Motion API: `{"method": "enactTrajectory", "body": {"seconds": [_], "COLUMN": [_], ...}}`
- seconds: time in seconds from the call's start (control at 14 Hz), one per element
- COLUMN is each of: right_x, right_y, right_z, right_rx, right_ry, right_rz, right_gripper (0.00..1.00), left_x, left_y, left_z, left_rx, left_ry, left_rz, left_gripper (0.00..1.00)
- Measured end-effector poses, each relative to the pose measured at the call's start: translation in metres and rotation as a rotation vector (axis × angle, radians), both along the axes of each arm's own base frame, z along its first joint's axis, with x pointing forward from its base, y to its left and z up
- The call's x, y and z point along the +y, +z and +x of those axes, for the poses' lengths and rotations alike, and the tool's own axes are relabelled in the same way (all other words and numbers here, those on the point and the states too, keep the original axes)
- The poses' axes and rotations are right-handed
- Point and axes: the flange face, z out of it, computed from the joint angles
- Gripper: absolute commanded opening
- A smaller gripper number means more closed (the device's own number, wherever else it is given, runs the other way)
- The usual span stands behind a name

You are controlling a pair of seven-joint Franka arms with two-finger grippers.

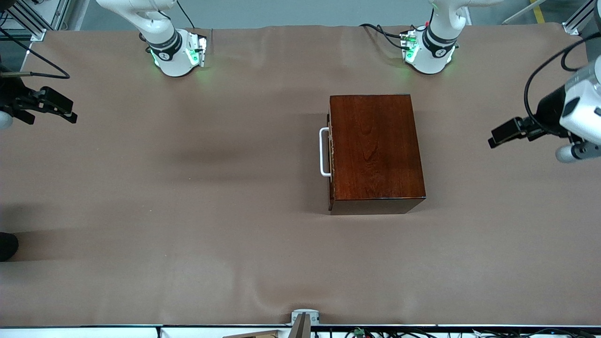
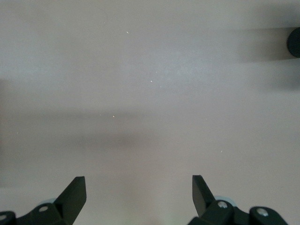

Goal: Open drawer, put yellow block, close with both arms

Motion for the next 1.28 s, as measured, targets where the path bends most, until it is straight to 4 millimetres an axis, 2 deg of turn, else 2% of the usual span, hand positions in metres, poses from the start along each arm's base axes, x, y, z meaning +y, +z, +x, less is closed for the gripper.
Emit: {"method": "enactTrajectory", "body": {"seconds": [0.14,0.28,0.64,0.85,1.28], "right_x": [-0.003,-0.004,-0.016,-0.015,-0.019], "right_y": [0.0,-0.001,-0.009,-0.011,-0.012], "right_z": [0.0,0.0,0.009,0.01,0.01], "right_rx": [-0.001,0.0,-0.022,-0.021,-0.016], "right_ry": [-0.006,-0.008,-0.031,-0.029,-0.036], "right_rz": [0.0,0.0,-0.001,-0.001,0.0], "right_gripper": [1.0,1.0,1.0,1.0,1.0], "left_x": [0.001,0.001,0.007,0.02,0.027], "left_y": [0.003,0.004,0.004,-0.001,-0.004], "left_z": [-0.004,-0.003,-0.002,-0.001,0.0], "left_rx": [-0.038,-0.051,-0.059,-0.049,-0.043], "left_ry": [-0.114,-0.158,-0.149,-0.128,-0.115], "left_rz": [0.022,0.025,0.026,0.027,0.027], "left_gripper": [1.0,1.0,1.0,1.0,1.0]}}
